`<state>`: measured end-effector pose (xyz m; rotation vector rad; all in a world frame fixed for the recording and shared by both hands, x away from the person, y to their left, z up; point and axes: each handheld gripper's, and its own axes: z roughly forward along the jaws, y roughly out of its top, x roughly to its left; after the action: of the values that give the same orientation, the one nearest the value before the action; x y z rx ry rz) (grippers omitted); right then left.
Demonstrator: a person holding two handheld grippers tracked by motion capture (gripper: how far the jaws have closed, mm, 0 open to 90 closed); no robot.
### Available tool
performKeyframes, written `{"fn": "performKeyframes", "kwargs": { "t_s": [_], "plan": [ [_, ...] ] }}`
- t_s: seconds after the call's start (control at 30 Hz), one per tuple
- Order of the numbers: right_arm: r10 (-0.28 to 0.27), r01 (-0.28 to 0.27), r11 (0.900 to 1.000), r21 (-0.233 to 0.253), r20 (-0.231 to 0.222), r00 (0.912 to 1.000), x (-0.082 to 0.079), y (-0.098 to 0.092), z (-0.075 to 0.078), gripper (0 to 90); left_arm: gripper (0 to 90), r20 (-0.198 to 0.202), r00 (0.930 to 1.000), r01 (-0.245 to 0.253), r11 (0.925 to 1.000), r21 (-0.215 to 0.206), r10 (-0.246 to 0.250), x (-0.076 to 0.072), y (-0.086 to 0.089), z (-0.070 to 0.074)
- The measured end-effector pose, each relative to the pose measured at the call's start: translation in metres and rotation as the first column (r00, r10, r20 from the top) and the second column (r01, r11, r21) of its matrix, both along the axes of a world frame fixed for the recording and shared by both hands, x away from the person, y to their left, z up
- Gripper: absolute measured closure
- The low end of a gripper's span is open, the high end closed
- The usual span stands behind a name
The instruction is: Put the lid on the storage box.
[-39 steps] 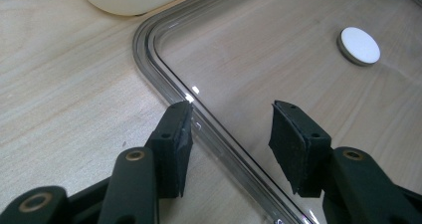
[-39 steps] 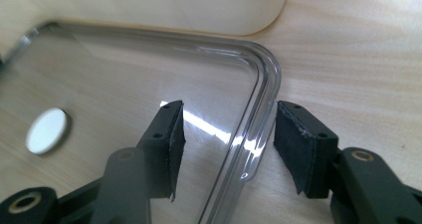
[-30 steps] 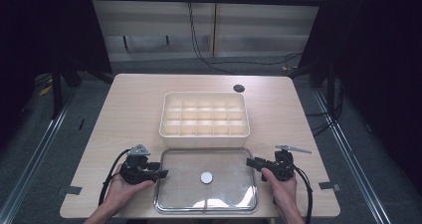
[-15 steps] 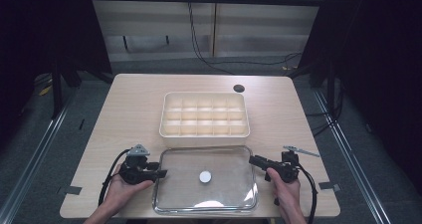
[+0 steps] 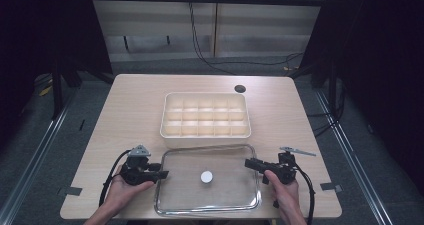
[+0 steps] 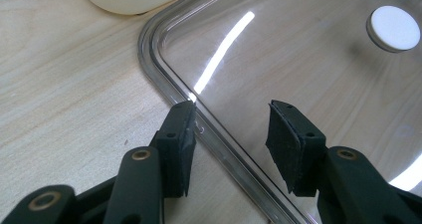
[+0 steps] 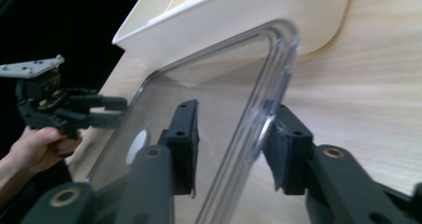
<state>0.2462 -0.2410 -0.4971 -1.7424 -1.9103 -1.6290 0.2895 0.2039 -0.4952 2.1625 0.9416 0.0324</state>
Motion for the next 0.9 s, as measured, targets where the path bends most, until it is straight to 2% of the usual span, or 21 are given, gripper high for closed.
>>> {"fn": "performKeyframes", "kwargs": {
  "t_s": [0.07,0.13,0.27,0.37,0.43,0.5,0.67,0.9],
  "plan": [
    [0.021,-0.021,1.0,-0.002,-0.014,0.9997,0.0016,0.0019,-0.0019,58.5,53.5,-0.001,1.0,-0.001,1.0,-0.002,0.001,0.0006,0.0006,0.0],
    [0.024,-0.024,1.0,-0.005,-0.012,0.9996,0.0028,0.0026,-0.0028,64.9,52.7,-0.003,1.0,-0.007,1.0,-0.003,0.007,0.0009,0.0012,-0.0001],
    [0.043,-0.042,0.999,0.015,-0.005,0.9991,0.0024,0.0002,-0.0016,67.6,51.6,-0.012,0.9999,-0.002,0.9999,-0.013,0.002,0.0019,0.002,-0.0003],
    [0.038,-0.038,0.999,0.005,-0.008,0.9992,0.0014,-0.0009,-0.0014,69.3,46.1,-0.016,0.9998,-0.009,0.9998,-0.019,0.009,0.0016,0.001,-0.0003],
    [0.036,-0.038,0.999,0.036,0.029,0.9989,-0.0001,-0.0026,0.0021,72.0,39.8,-0.012,0.9998,-0.018,0.9997,-0.013,0.018,0.0018,0.002,-0.0001],
    [0.042,-0.044,0.998,0.036,0.042,0.9982,-0.0009,-0.0031,0.0035,72.3,38.6,-0.04,0.9989,-0.028,0.9986,-0.044,0.026,0.0038,0.0042,-0.0007],
    [0.045,-0.047,0.998,0.037,0.06,0.9972,-0.002,-0.0019,0.0051,72.8,33.5,-0.047,0.9986,-0.026,0.9984,-0.051,0.024,0.003,0.002,-0.0006],
    [0.044,-0.046,0.998,0.035,0.056,0.9975,-0.0022,-0.0018,0.0053,72.7,35.4,-0.072,0.9973,-0.015,0.9967,-0.08,0.009,0.0048,0.004,-0.001]
  ]
}}
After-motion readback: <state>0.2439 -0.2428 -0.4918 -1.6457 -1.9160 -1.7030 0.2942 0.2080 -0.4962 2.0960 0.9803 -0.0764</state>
